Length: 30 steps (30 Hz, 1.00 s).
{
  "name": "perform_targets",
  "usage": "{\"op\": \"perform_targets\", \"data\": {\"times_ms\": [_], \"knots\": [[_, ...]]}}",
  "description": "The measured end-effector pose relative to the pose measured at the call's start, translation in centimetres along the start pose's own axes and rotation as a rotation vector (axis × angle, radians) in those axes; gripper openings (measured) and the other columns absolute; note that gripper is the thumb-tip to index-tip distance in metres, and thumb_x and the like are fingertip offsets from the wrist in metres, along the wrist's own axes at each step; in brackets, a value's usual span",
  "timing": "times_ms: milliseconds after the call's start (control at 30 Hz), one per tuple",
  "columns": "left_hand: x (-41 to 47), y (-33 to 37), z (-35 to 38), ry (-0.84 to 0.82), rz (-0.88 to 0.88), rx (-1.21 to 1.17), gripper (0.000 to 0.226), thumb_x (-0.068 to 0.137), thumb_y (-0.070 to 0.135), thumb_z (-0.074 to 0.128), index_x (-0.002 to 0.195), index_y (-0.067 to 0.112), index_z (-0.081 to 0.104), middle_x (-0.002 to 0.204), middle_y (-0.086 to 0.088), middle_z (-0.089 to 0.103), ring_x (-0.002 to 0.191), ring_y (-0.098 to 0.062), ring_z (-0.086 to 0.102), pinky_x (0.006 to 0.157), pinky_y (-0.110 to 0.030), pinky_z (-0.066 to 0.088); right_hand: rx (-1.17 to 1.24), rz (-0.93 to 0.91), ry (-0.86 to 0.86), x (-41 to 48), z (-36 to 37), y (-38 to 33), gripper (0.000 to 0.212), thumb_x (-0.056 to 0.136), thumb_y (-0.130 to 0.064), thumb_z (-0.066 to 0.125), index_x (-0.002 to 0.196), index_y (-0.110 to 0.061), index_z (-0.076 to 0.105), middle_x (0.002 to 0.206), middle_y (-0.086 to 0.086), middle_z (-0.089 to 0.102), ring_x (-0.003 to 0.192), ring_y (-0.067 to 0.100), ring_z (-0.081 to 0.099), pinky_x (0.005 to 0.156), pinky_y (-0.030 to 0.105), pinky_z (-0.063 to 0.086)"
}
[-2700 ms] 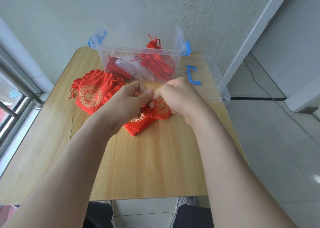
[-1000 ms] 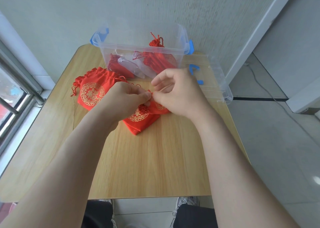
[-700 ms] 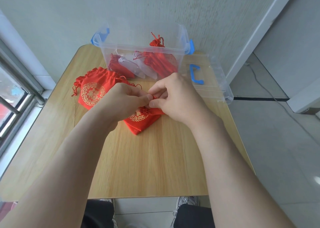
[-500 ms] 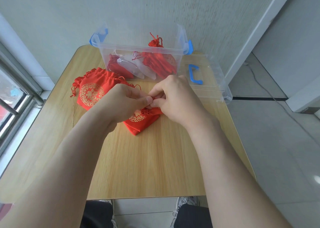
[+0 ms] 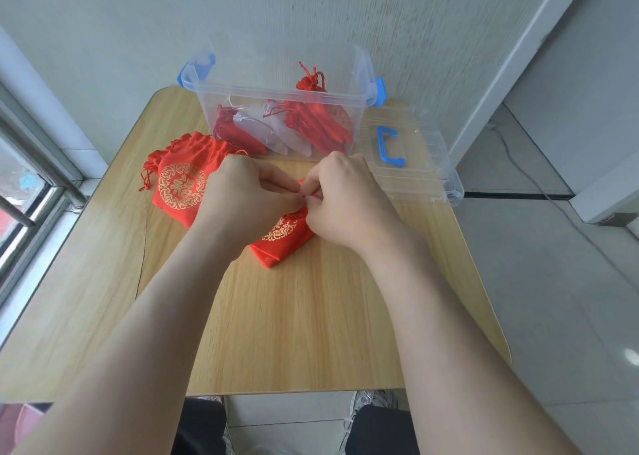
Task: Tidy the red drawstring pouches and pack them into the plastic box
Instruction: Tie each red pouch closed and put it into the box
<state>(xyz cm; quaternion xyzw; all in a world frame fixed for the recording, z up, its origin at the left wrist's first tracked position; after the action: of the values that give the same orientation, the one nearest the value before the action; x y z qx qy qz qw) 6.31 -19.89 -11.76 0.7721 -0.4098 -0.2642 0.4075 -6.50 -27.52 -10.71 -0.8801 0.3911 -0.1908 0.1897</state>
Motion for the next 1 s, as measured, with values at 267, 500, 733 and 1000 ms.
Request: {"op": "perform_targets", "data": {"times_ms": [267, 500, 733, 1000], "knots": [[-0.4, 2.2, 0.6, 0.101, 0.353, 0.31, 0.014, 0.075, 0.013, 0.078, 0.085, 0.021, 0.084, 0.072, 0.009, 0.077, 0.07, -0.002, 0.071, 0.065, 0.0, 0.042, 0.018, 0.072, -0.016, 0.0, -0.4, 0.2, 0.018, 0.075, -0.007, 0.064, 0.071, -0.017, 0.079, 0.071, 0.005, 0.07, 0.075, 0.025, 0.068, 0.07, 0.037, 0.062], [-0.7, 2.8, 1.2, 0.074, 0.521, 0.419, 0.028, 0.077, 0.002, 0.069, 0.099, 0.015, 0.079, 0.082, 0.003, 0.078, 0.08, -0.021, 0.074, 0.078, -0.041, 0.06, 0.366, 0.359, -0.116, -0.1, -0.4, 1.9, 0.016, 0.073, -0.018, 0.07, 0.081, -0.011, 0.082, 0.069, 0.003, 0.074, 0.07, 0.019, 0.068, 0.065, 0.026, 0.052], [-0.7, 3.2, -0.1, 0.097, 0.423, 0.158, 0.024, 0.078, 0.004, 0.072, 0.094, 0.022, 0.075, 0.086, 0.016, 0.076, 0.078, 0.0, 0.074, 0.081, -0.023, 0.06, 0.869, 0.681, -0.201, -1.0, 0.2, 3.3, 0.028, 0.081, -0.004, 0.075, 0.106, 0.006, 0.077, 0.066, 0.004, 0.063, 0.054, 0.014, 0.057, 0.05, 0.025, 0.043], [-0.6, 3.1, -0.7, 0.111, 0.316, 0.093, 0.005, 0.084, 0.026, 0.078, 0.088, 0.025, 0.076, 0.089, 0.015, 0.077, 0.08, 0.0, 0.073, 0.082, -0.029, 0.06, 0.974, 0.731, -0.181, -0.8, 0.4, 3.8, 0.024, 0.08, -0.004, 0.075, 0.104, 0.0, 0.079, 0.077, 0.009, 0.068, 0.055, 0.014, 0.06, 0.05, 0.024, 0.046]]}}
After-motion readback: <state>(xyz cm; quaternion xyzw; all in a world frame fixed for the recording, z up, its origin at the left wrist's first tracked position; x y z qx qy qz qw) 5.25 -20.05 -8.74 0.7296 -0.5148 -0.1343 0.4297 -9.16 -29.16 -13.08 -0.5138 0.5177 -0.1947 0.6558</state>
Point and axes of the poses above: each hand's wrist, its own x-axis towards the middle knuckle, its own z-axis out of the palm, y = z × x, the point moved 6 cm from there along x, towards the middle knuckle
